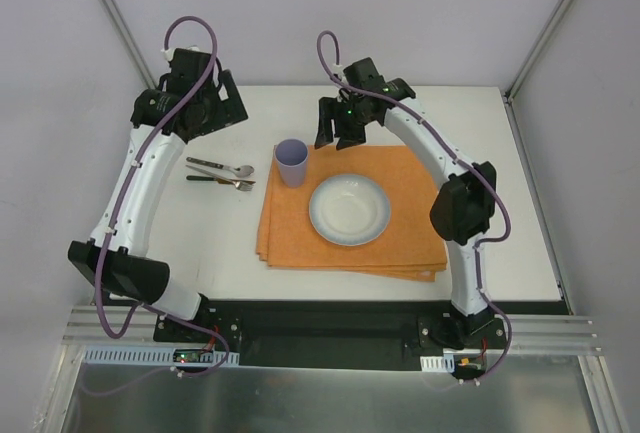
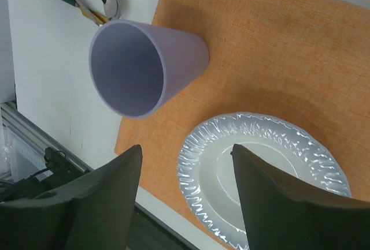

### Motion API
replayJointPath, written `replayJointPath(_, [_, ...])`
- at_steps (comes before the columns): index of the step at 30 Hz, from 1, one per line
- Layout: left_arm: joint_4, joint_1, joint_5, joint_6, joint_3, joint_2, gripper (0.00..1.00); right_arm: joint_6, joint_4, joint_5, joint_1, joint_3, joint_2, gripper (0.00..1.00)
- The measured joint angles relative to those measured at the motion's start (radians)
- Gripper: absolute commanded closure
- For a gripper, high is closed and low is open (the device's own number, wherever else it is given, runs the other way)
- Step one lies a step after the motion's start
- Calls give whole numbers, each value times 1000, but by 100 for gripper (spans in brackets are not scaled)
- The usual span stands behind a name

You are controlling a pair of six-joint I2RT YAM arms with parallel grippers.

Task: Set the dinner table for one person
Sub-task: Pick up the cup with the napkin.

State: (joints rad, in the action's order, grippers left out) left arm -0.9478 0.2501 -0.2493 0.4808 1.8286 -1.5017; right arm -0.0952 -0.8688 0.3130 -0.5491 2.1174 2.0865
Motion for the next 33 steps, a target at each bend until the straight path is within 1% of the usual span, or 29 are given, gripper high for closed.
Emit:
replayJointPath(5, [35,6,32,13,-130,39,1,2,2,57,0,22,84,33])
replayJointPath(8, [58,6,49,30,-201,83,1,0,20,100,0,22,101,33])
replayJointPath(10, [68,6,60,36,-222,105,1,-4,40,126,0,22,101,33])
replayJointPath(18, [102,6,87,55,-258,138,1,-62,140,220,-1,56,101,33])
replayJointPath(23, [105,6,92,55,-272,138,1,-90,185,252,-15,72,122,34])
replayJointPath(33, [107,6,91,54,-318,181,1,-108,200,264,-48,72,196,35])
